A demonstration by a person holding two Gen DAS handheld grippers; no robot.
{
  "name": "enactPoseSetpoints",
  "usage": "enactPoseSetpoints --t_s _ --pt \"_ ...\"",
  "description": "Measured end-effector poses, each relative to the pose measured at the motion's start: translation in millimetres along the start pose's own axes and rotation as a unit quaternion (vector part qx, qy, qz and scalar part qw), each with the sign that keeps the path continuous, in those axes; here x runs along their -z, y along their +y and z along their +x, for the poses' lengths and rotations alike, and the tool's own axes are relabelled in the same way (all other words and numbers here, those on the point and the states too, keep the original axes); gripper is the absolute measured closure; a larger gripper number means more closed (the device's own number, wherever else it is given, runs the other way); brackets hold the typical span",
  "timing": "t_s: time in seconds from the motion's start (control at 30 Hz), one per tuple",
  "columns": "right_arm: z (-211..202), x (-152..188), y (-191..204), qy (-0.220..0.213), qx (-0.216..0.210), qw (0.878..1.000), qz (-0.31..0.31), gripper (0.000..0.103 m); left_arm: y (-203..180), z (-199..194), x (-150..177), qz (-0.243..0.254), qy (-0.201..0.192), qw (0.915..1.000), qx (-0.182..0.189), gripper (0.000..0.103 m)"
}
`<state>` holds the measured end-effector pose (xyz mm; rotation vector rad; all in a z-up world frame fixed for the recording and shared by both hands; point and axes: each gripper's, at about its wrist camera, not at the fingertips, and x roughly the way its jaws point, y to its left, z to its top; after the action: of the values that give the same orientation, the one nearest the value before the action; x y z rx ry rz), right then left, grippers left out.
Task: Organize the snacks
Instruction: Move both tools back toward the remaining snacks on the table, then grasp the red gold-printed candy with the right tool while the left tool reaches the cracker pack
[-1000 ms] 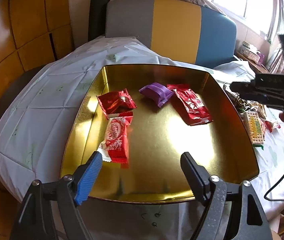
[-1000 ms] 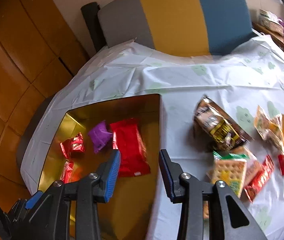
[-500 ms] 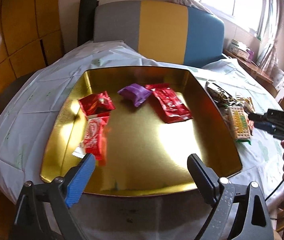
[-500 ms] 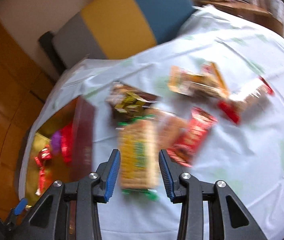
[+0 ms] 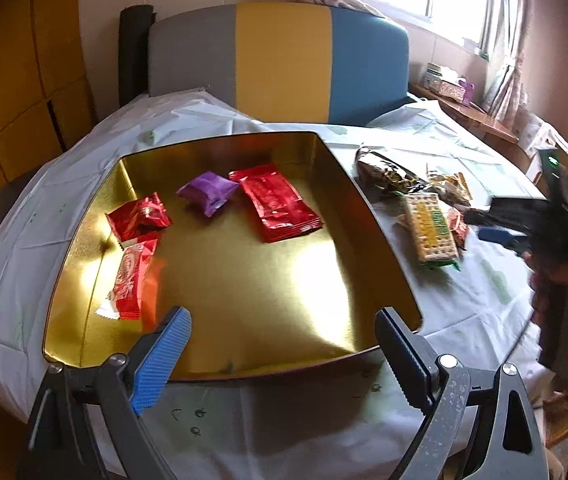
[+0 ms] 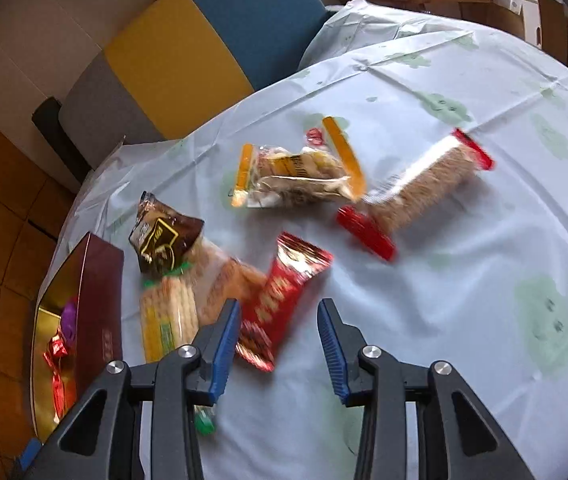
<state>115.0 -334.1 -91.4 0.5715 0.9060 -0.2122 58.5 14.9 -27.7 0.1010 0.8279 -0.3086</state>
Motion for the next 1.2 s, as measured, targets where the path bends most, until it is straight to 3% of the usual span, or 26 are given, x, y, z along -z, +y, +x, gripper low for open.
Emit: enactPoseSetpoints --t_s 0.27,0.5,0.73,0.93,1.2 --pt "22.4 -4.9 19.2 -0.012 0.034 0.998 -0.051 0.064 -13.9 -5.0 -1.2 0.014 -0.002 0.9999 0.002 0.01" --pt "9.7 1.8 0.3 -0.01 0.04 0.995 -0.086 0.067 -29.5 -4.1 -9.3 0.029 -0.004 0.9995 0.01 0.01" --pt "6.7 -0.9 -2.6 -0.015 0.045 0.993 -0.104 0.081 -54.9 -2.0 -25.3 0.051 -0.004 0.9984 0.025 0.01" --pt "-3.0 3.9 -14.0 -0.034 0.061 0.989 -0.129 0.081 -85.8 2.4 -46.9 0.075 -0.007 0.9959 0.049 0.01" --pt "-12.3 9.2 -41.4 -0.069 0.024 0.992 -0.107 0.08 -135.6 38.4 -72.6 0.098 0.017 0.9931 0.062 0.01"
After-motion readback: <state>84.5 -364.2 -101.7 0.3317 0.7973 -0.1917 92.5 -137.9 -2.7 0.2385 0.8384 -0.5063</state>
